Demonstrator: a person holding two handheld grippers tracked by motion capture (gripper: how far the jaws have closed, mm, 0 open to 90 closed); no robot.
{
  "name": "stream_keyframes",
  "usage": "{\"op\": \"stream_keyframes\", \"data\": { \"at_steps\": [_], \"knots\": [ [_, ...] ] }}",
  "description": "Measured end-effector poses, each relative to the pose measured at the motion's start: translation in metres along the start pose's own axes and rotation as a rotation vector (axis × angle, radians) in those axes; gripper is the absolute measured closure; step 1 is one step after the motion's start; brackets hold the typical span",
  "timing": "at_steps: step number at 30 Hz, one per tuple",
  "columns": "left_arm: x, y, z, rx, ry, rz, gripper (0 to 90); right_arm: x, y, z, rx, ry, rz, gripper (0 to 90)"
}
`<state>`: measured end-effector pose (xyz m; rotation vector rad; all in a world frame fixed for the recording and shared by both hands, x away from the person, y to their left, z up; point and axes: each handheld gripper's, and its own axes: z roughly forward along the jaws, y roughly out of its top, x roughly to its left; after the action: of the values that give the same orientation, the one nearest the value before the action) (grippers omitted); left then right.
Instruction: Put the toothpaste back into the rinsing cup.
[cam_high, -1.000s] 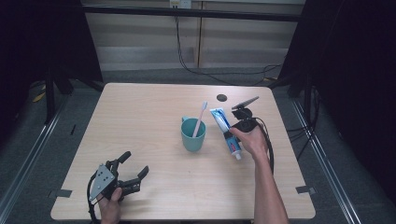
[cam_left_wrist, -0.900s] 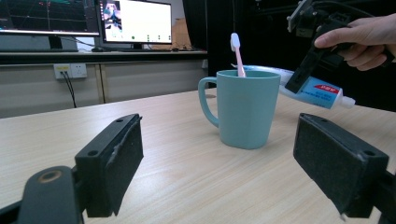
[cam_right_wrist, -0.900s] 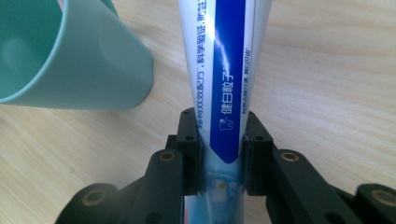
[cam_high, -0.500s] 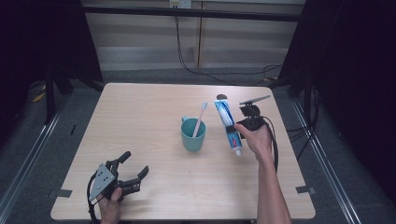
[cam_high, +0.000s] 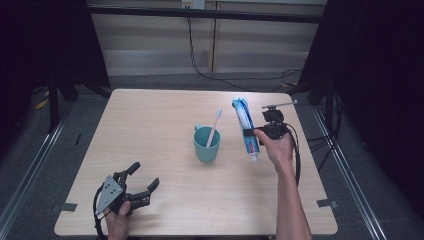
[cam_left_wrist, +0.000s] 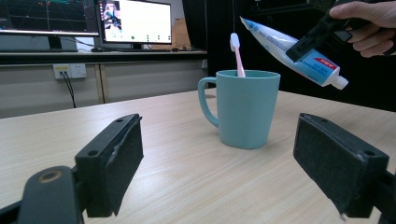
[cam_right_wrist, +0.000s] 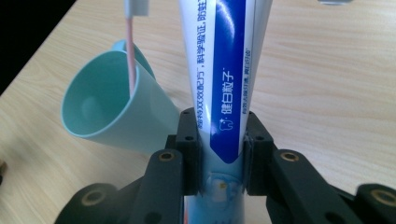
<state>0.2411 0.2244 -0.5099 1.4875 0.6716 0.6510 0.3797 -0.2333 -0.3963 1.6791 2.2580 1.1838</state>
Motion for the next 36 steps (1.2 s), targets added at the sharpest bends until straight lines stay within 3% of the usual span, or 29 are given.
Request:
{"op": "stream_keyframes", "data": {
  "at_steps": [12,22,24,29,36],
  "knots": [
    [0.000,0.000,0.000,0.000,0.000,0.001,15.8,0.008,0.005,-0.012,-0.106,0.033,-0.062,72.8],
    [0.000,0.000,0.000,0.001,0.005,0.006,15.8,0.012,0.003,-0.023,-0.228,0.072,-0.107,72.9],
    [-0.001,0.000,0.000,-0.001,-0.014,-0.014,15.8,0.012,0.004,-0.023,-0.240,0.082,-0.116,72.9],
    [0.000,0.000,0.000,0.000,-0.013,-0.007,15.8,0.015,0.004,-0.020,-0.256,0.113,-0.120,72.9],
    [0.000,0.000,0.000,-0.001,-0.017,-0.008,15.8,0.020,0.002,-0.017,-0.300,0.102,-0.137,73.0]
  ]
}}
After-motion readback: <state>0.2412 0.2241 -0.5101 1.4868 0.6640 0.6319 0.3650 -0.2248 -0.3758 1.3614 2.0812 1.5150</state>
